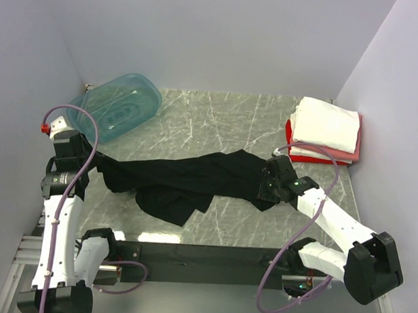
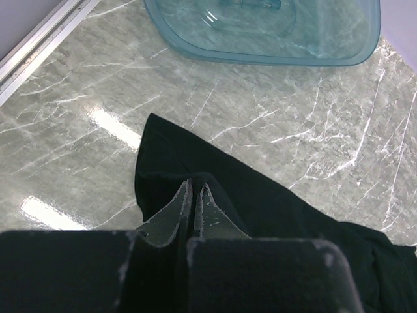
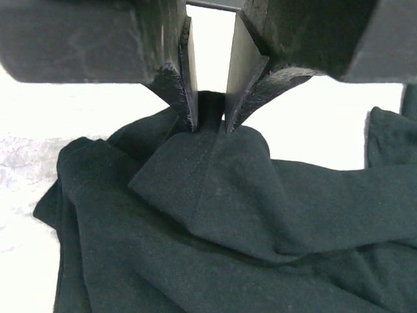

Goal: Fold and stack the t-shirts
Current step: Flatten the tshirt out

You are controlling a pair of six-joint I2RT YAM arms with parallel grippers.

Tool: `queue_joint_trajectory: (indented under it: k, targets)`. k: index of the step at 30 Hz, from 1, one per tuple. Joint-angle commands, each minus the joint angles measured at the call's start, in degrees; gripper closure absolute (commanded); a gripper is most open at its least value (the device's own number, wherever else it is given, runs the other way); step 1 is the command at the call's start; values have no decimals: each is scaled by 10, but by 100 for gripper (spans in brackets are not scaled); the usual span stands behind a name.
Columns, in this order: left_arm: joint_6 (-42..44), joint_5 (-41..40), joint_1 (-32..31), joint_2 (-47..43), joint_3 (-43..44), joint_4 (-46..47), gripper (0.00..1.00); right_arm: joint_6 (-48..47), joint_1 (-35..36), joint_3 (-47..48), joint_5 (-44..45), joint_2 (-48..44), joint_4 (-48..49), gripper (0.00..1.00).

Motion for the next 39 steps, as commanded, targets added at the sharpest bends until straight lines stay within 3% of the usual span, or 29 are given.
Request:
queue_joint_trajectory:
  k: [1, 5, 7, 8, 9, 10, 16, 23, 29, 34, 39]
  targets:
    - [14, -12, 3, -6, 6, 15, 99, -9, 3, 16, 4, -3, -5, 69]
    - [15, -11, 4, -6, 6, 15, 99, -9, 5, 15, -4, 8, 3, 72]
    - [16, -14, 3, -7, 6, 16, 99, -9, 5, 15, -5, 13, 4, 78]
    - [16, -15, 2, -6, 6, 16, 100, -9, 5, 14, -6, 13, 6, 83]
    - [15, -15, 3, -6, 5, 16, 99, -8, 6, 14, -7, 11, 8, 98]
    - [16, -15, 3, -7, 6, 16, 99, -7, 6, 13, -6, 10, 9, 100]
    - [14, -3, 3, -2, 16, 10, 99, -15, 6, 40, 9, -8, -10, 100]
    - [12, 55, 3, 21, 106, -12, 99, -51, -1, 263, 83, -14, -111, 100]
    - [22, 41, 6, 39, 278, -61, 100, -84, -6, 522, 138, -29, -224, 100]
    - [19, 74, 6, 70, 429, -101, 100, -102, -6, 743, 132, -26, -303, 100]
    - [9, 148, 7, 89, 586, -148, 99, -116, -6, 866, 75, -34, -362, 100]
